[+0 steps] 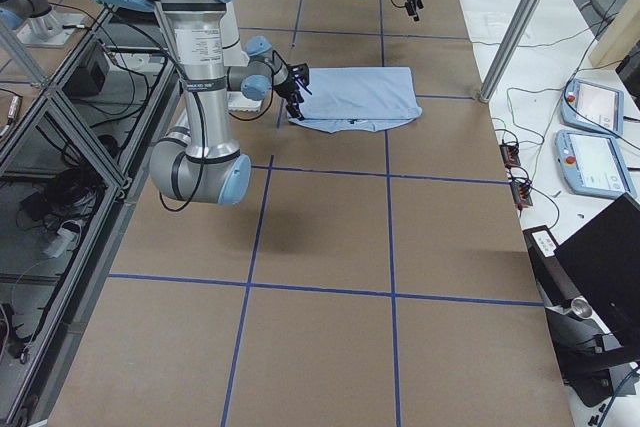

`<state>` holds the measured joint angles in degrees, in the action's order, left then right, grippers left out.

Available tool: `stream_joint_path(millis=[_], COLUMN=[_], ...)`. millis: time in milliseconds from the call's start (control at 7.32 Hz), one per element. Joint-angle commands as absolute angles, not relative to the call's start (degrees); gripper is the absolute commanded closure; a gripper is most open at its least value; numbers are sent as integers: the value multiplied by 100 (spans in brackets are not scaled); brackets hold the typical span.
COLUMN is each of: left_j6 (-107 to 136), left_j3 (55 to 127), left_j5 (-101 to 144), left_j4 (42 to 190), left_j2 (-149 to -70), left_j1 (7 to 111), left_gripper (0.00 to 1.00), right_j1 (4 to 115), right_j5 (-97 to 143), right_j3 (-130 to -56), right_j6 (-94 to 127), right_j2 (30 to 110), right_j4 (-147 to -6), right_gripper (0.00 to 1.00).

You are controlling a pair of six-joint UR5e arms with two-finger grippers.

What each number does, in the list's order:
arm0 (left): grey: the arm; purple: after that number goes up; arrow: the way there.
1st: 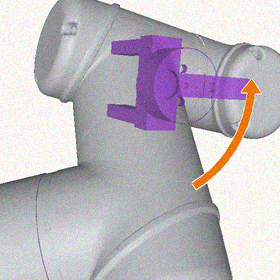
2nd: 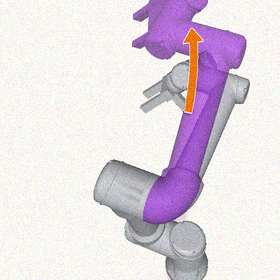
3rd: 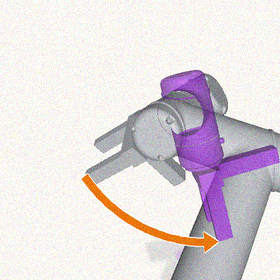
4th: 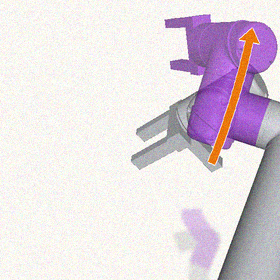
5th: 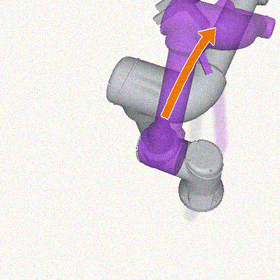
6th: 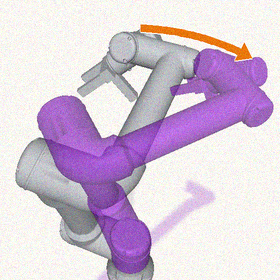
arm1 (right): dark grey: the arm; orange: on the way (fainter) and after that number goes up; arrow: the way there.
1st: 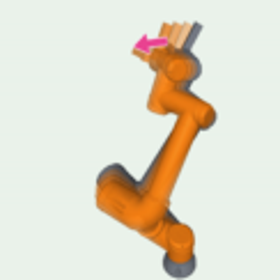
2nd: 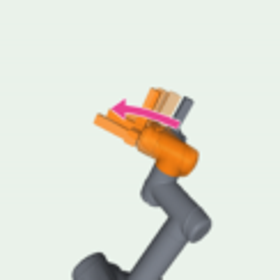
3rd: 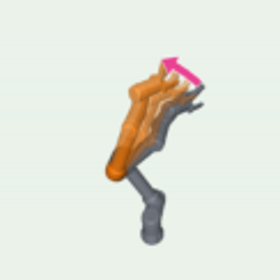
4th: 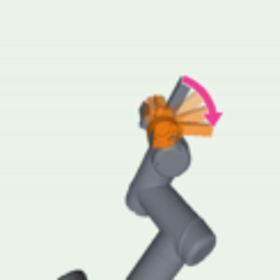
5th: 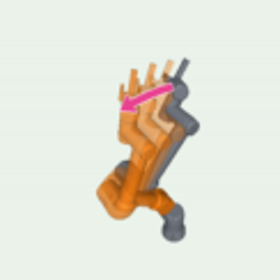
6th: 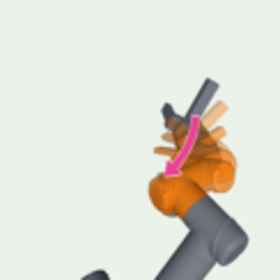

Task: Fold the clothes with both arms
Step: 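Drag the shirt with the right gripper toward the robot, straightening it, then grasp the shirt corner nearest the robot with the right gripper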

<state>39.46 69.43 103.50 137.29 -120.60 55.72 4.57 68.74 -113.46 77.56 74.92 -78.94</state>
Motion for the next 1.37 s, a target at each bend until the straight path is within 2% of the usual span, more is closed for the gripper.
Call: stream_joint_path(millis=[0,137,273,1229], left_j6=[3946,3972,4042,4043], left_j3=[6943,6935,6943,6935], left_j5=[10353,10354,10354,10354], left_j4=[13729,13729,13729,13720], left_j2=[-12059,-12059,-12067,-12059], left_j1=[5572,5572,5564,5555], left_gripper=[0,0,0,0], right_j1=[89,88,97,53], right_j5=[6610,6557,6513,6241], right_j3=[-11347,-11347,-11355,-11382], right_j6=[7069,6710,6549,6188], right_j2=[7497,7488,7488,7488], right_j4=[-7901,-7901,-7893,-7857], right_gripper=[31,42,48,50])
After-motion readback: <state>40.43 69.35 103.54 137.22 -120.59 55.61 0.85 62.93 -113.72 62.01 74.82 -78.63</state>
